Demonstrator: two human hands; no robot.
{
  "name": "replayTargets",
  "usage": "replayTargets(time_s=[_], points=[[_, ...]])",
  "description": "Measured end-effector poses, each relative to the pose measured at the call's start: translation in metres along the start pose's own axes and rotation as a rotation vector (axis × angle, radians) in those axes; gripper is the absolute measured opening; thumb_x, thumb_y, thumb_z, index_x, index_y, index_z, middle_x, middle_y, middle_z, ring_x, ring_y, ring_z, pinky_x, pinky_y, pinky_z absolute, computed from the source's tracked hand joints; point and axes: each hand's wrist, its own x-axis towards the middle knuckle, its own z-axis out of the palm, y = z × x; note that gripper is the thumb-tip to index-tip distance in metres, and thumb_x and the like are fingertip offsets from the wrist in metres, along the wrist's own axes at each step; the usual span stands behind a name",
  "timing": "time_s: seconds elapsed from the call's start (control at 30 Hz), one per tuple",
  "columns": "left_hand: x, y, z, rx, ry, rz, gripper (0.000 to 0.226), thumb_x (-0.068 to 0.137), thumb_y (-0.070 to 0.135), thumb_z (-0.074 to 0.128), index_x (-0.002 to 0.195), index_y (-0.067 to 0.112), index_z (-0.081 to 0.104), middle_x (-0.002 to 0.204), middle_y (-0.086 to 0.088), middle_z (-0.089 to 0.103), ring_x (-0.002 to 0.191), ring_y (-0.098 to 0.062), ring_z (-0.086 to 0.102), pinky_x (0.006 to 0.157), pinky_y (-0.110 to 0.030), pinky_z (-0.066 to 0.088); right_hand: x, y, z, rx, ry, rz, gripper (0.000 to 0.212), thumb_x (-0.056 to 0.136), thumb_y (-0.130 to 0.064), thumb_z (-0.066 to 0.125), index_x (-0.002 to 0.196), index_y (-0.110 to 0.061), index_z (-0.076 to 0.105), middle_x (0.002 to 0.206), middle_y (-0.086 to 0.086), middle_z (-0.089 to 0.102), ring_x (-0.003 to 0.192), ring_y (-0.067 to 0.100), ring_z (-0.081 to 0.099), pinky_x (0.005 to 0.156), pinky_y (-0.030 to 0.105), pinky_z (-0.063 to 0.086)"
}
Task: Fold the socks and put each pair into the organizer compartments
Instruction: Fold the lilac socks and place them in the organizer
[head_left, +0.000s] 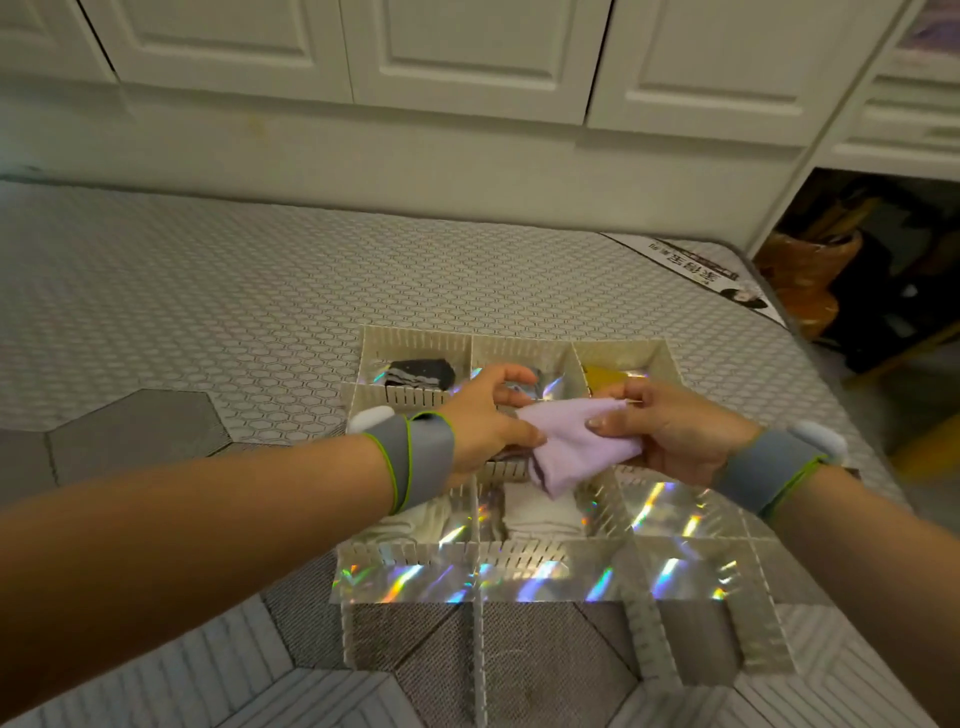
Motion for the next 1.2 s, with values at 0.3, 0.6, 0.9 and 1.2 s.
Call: replayTargets(time_s=[0.3, 0.6, 0.9, 1.2], points=[[0.001, -0.007, 0.004, -0.015, -0.107, -0.222, 0.028, 0.085, -0.010, 0.051, 0.092, 0.016, 0.056, 0.095, -0.006, 0.055, 0.078, -0.020, 0.060, 0.071, -0.032, 0.055, -0.006, 0.059, -0.098, -0.018, 0.339, 0.237, 0.018, 0.089, 0.014, 0.043, 0.091, 0.001, 0.055, 0.077, 0.018, 0.058, 0.050, 0.020, 0.061, 0.042, 0.028, 0.053], [-0.004, -0.016, 0.003, 0.053, -0.201, -0.295, 0.019, 0.089, -0.004, 0.050, 0.095, 0.013, 0.054, 0.089, -0.007, 0.059, 0.074, -0.020, 0.062, 0.074, -0.033, 0.055, 0.028, 0.096, -0.082, -0.692, 0.443, 0.275, 0.017, 0.071, -0.004, 0.065, 0.087, -0.005, 0.063, 0.077, 0.013, 0.056, 0.076, 0.024, 0.056, 0.058, 0.029, 0.045], [-0.010, -0.018, -0.018, 0.197, -0.194, -0.344, 0.016, 0.088, 0.004, 0.053, 0.096, 0.017, 0.057, 0.097, -0.006, 0.065, 0.072, -0.015, 0.062, 0.071, -0.030, 0.054, 0.029, 0.103, -0.076, -1.384, 0.447, 0.158, 0.030, 0.079, -0.024, 0.057, 0.106, -0.011, 0.062, 0.110, 0.013, 0.064, 0.096, 0.029, 0.065, 0.070, 0.027, 0.048], [-0.015, -0.007, -0.024, 0.239, -0.182, -0.321, 0.013, 0.089, 0.005, 0.053, 0.096, 0.014, 0.059, 0.090, -0.004, 0.066, 0.073, -0.016, 0.062, 0.067, -0.029, 0.055, 0.036, 0.093, -0.058, -1.447, 0.325, 0.118, 0.042, 0.078, -0.041, 0.035, 0.095, -0.020, 0.067, 0.101, 0.003, 0.069, 0.101, 0.024, 0.064, 0.078, 0.027, 0.043]])
